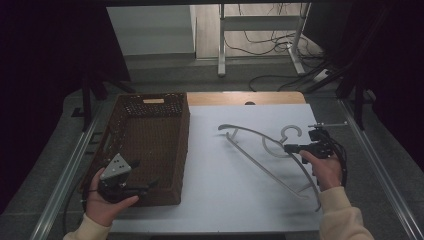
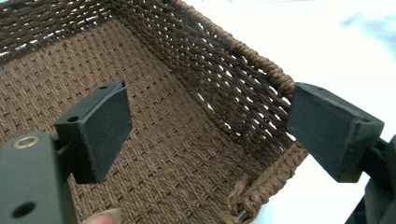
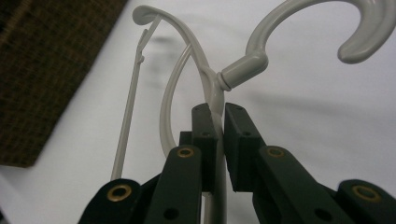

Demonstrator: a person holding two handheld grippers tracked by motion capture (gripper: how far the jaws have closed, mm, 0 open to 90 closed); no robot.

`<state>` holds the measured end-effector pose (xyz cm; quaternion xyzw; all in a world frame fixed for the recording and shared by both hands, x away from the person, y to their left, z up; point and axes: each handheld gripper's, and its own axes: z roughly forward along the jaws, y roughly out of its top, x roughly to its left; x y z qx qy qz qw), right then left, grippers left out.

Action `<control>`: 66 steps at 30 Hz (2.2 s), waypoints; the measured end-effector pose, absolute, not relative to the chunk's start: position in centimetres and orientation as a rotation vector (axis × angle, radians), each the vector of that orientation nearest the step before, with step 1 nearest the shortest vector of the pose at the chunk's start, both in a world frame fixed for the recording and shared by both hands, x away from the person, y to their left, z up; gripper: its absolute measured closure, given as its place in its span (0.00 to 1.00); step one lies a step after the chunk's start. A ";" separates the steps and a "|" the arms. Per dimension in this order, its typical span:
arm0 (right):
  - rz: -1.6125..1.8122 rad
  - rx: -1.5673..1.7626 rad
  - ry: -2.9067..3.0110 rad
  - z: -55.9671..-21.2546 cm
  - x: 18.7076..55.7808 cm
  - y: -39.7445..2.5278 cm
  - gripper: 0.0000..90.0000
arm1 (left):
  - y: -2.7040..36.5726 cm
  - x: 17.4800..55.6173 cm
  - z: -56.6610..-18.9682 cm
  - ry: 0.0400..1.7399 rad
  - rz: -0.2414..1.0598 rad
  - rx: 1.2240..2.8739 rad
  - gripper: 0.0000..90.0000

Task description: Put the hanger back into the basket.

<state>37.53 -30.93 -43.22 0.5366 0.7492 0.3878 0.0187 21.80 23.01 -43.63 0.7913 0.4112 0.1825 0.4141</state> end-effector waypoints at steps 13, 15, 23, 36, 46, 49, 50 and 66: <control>1.420 1.487 2.353 -39.8 36.3 -30.1 0.92 | 22.8 21.8 -41.9 0.995 0.486 1.968 0.17; 1.447 1.445 2.376 -39.4 36.1 -29.6 0.92 | 22.6 21.8 -41.2 0.977 0.499 1.970 0.18; 1.561 1.296 2.452 -38.3 35.0 -28.0 0.92 | 20.7 22.8 -37.9 0.879 0.504 2.007 0.18; 1.553 1.178 2.585 -39.5 34.9 -25.1 0.92 | 19.4 26.2 -36.5 0.857 0.441 2.058 0.18; 1.572 1.071 2.660 -39.7 34.5 -23.4 0.92 | 18.8 28.9 -35.9 0.829 0.368 2.098 0.20; 1.574 1.037 2.689 -39.9 34.4 -22.8 0.92 | 18.3 29.9 -36.0 0.810 0.326 2.125 0.22; 1.572 1.032 2.694 -40.0 34.4 -22.7 0.92 | 18.2 30.2 -36.0 0.802 0.316 2.132 0.22; 1.641 0.929 2.766 -40.4 34.1 -21.6 0.92 | 15.3 32.7 -37.6 0.654 0.185 2.272 0.39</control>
